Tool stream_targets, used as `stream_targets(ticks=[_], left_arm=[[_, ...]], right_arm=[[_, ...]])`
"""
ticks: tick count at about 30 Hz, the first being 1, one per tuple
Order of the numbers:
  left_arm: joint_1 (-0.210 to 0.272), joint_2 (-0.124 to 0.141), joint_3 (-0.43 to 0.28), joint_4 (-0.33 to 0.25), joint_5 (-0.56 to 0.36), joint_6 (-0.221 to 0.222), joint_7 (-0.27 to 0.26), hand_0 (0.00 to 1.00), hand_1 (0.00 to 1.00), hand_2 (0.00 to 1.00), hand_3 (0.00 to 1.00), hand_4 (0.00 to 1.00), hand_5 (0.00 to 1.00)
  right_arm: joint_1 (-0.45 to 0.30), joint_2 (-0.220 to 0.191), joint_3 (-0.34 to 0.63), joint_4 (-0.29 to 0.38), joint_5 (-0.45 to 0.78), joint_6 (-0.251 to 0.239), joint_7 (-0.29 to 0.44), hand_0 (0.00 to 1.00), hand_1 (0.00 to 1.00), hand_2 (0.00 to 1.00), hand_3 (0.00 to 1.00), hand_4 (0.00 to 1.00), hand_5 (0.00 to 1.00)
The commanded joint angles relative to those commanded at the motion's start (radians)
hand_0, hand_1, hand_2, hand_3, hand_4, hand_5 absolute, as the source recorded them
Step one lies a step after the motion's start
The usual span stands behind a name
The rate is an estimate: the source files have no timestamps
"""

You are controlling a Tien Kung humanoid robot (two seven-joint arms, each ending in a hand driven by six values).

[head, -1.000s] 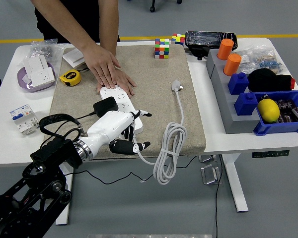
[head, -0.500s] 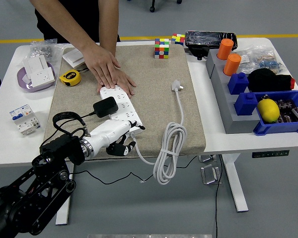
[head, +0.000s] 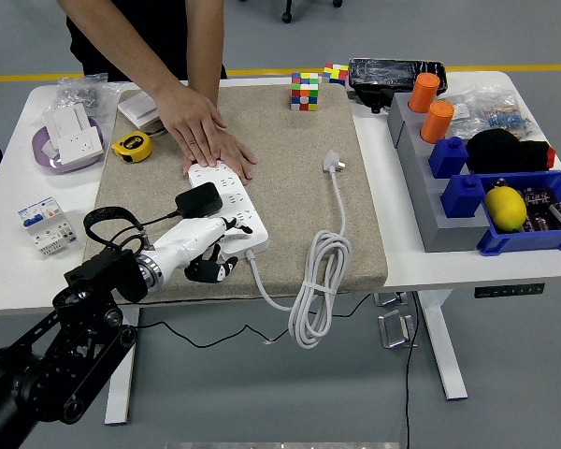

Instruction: Pick up the plug,place it near the board,insert it into the board,press the button

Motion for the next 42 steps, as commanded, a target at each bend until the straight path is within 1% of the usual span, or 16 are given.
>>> stream_targets(ticks=[3, 6, 7, 15, 30, 34, 37, 42], left_arm=[[-0.002, -0.001, -0.005, 0.013, 0.0, 0.007, -0.003, 0.168, 0.037, 0.145, 0.769, 0.549, 0.002], [-0.002, -0.002, -0.005, 0.019, 0.0, 0.002, -0.003, 0.168, 0.037, 0.145, 0.769, 0.549, 0.002], [-0.001, -0.002, -0.003, 0.022, 0.0, 0.003, -0.004, 0.169, 0.036, 0.144, 0.755, 0.548, 0.002], [-0.004, -0.008, -0.006, 0.063, 0.0, 0.027, -0.013, 0.168, 0.036, 0.144, 0.749, 0.548, 0.002], [-0.013, -0.01, -0.007, 0.047, 0.0, 0.039, -0.017, 0.168, 0.035, 0.144, 0.744, 0.55, 0.002], [-0.017, -0.013, -0.01, 0.065, 0.0, 0.044, -0.019, 0.169, 0.035, 0.144, 0.741, 0.552, 0.002], [-0.022, -0.01, -0.008, 0.083, 0.0, 0.044, -0.019, 0.17, 0.035, 0.144, 0.736, 0.555, 0.002], [-0.025, -0.009, -0.01, 0.093, 0.0, 0.043, -0.02, 0.17, 0.035, 0.144, 0.736, 0.555, 0.002]], right_arm=[[-0.001, 0.0, -0.001, 0.0, 0.0, 0.0, 0.0, 0.823, 0.782, 0.751, 0.754, 0.998, 0.998], [-0.004, -0.001, -0.002, 0.0, 0.001, 0.001, -0.001, 0.823, 0.782, 0.751, 0.754, 0.998, 0.998], [-0.005, -0.001, -0.003, 0.0, 0.002, 0.0, -0.001, 0.823, 0.782, 0.751, 0.753, 0.998, 0.998], [-0.002, -0.001, 0.001, 0.001, -0.001, 0.0, -0.001, 0.824, 0.782, 0.751, 0.754, 0.998, 0.998], [0.0, -0.002, 0.002, 0.0, 0.001, 0.001, -0.002, 0.824, 0.782, 0.751, 0.754, 0.998, 0.998], [0.0, -0.002, 0.001, 0.0, 0.001, 0.002, -0.002, 0.824, 0.781, 0.751, 0.754, 0.998, 0.998], [0.001, -0.002, 0.002, 0.0, 0.0, 0.002, -0.003, 0.824, 0.781, 0.751, 0.754, 0.998, 0.998], [0.001, -0.002, 0.001, 0.0, 0.002, 0.002, -0.003, 0.824, 0.781, 0.751, 0.754, 0.998, 0.998]])
